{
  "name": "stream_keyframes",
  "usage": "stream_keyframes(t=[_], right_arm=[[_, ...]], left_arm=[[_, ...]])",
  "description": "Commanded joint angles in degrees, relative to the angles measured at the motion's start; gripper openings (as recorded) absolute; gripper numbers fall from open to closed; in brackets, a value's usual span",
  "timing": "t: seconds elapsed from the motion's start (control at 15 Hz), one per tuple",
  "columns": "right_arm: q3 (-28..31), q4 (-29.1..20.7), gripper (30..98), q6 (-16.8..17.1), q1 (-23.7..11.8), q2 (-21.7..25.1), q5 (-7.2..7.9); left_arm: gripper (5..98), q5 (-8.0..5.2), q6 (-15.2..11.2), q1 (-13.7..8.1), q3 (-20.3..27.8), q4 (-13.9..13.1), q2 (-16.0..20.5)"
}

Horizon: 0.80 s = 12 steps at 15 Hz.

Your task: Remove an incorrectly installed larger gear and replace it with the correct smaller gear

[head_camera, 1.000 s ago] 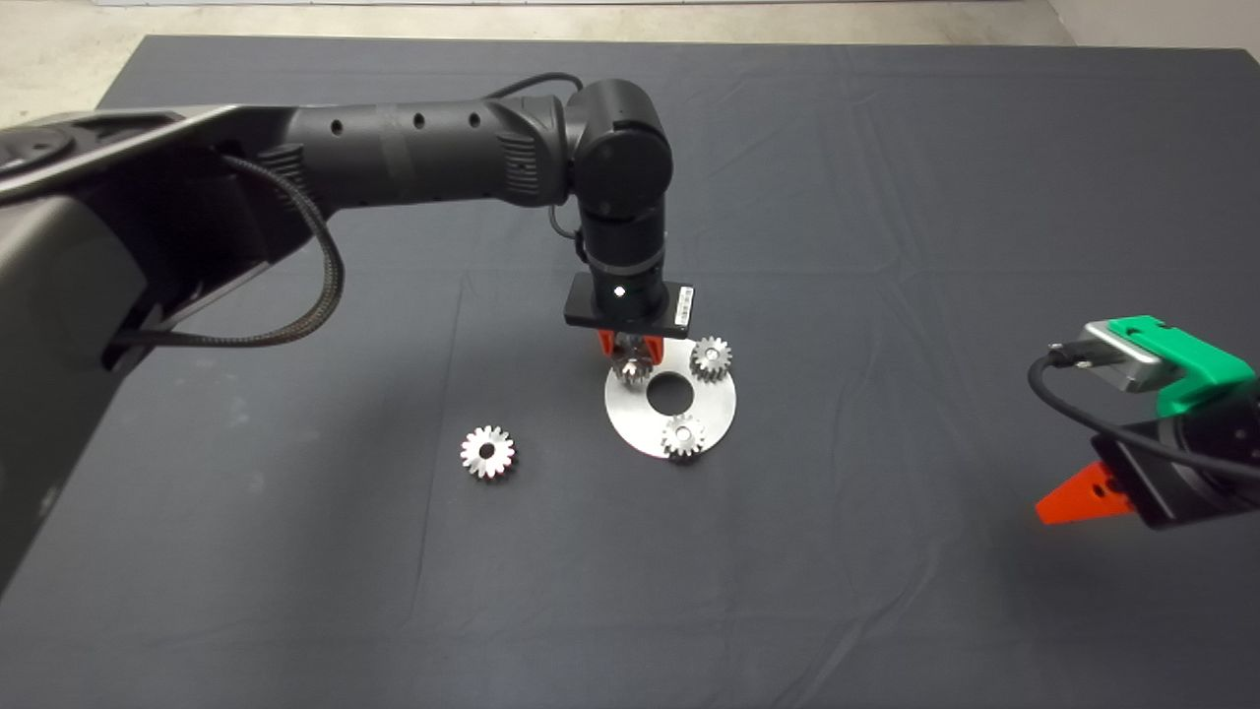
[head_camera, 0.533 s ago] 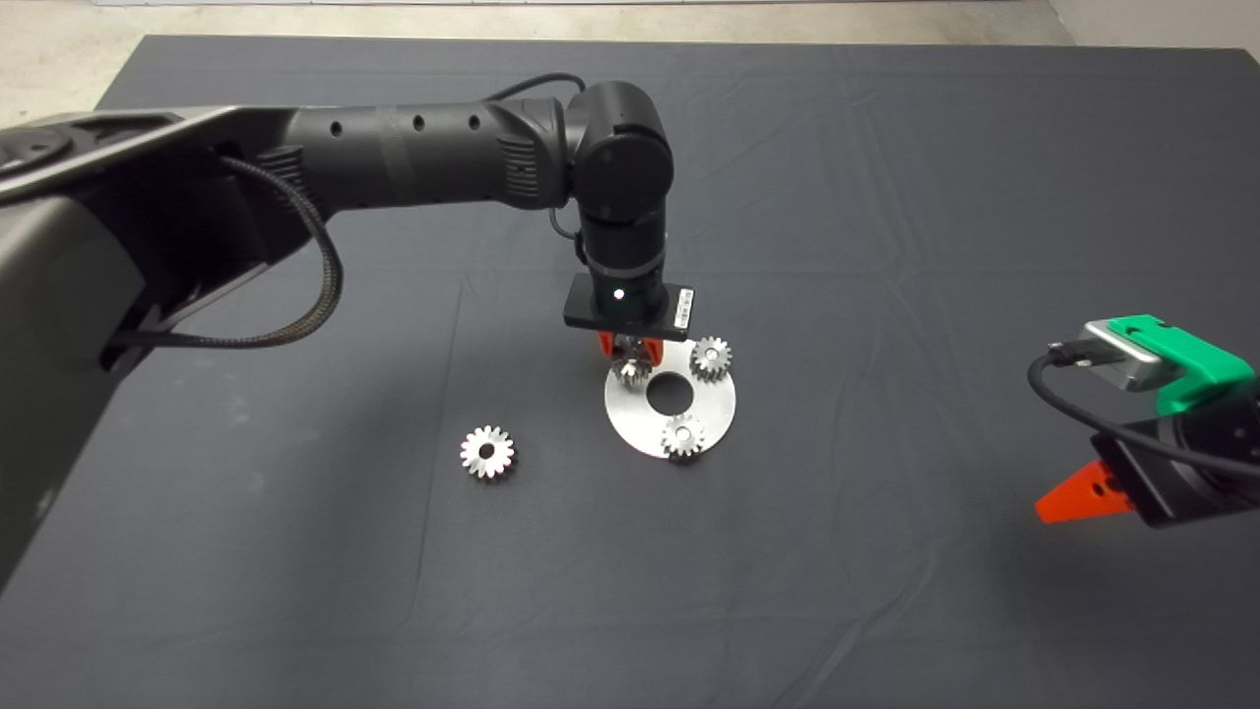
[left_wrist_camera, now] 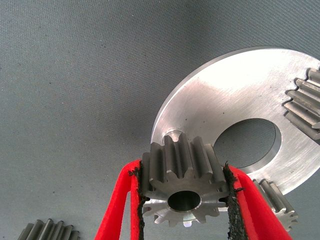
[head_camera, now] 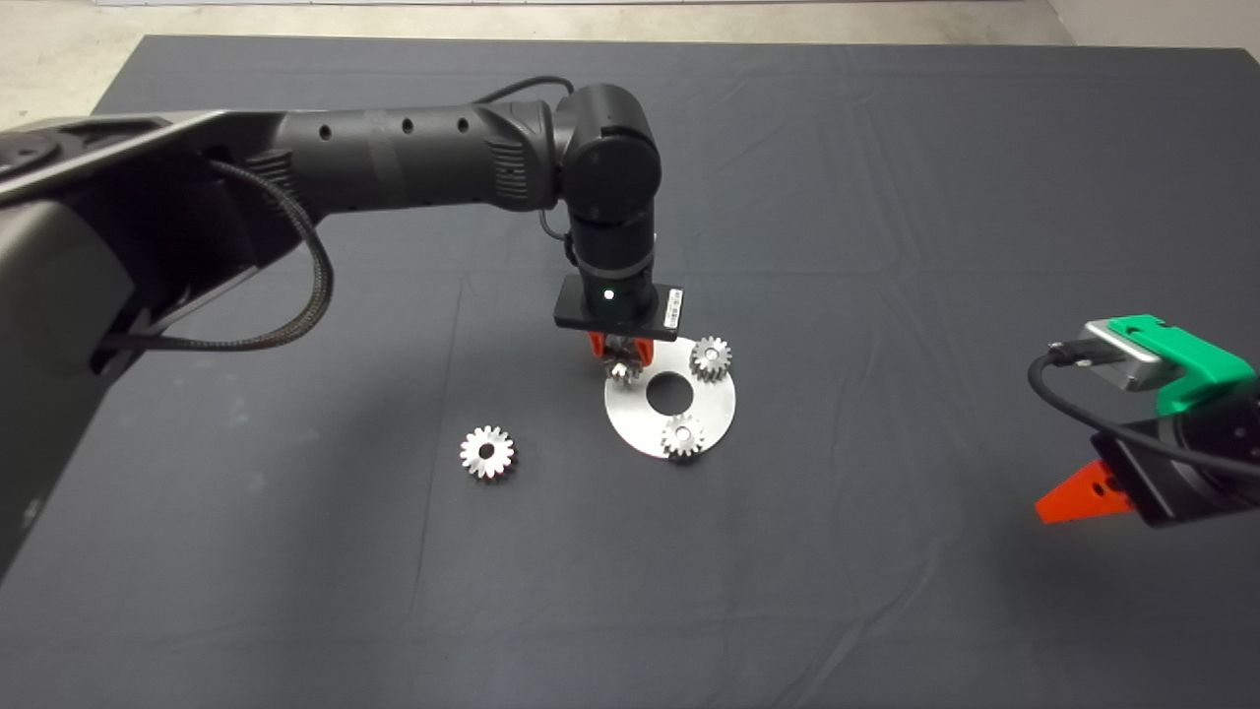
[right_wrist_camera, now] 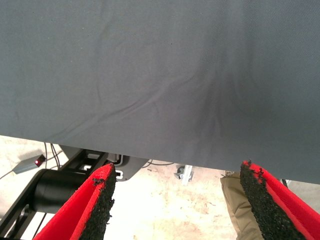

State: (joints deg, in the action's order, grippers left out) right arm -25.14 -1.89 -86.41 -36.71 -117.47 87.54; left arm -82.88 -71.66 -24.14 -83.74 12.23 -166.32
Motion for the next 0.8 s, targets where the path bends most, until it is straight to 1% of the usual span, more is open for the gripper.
stream_keyframes(t=[0.0, 0.73], right_arm=[[0.0, 1.4, 66.0, 0.2, -1.2, 0.1, 0.61], [0.0, 1.4, 66.0, 0.2, -1.2, 0.1, 0.61]], left_arm=[[29.3, -0.52, -0.2, -1.3, 0.6, 0.3, 0.0], [29.4, -0.52, -0.3, -1.2, 0.6, 0.3, 0.0]])
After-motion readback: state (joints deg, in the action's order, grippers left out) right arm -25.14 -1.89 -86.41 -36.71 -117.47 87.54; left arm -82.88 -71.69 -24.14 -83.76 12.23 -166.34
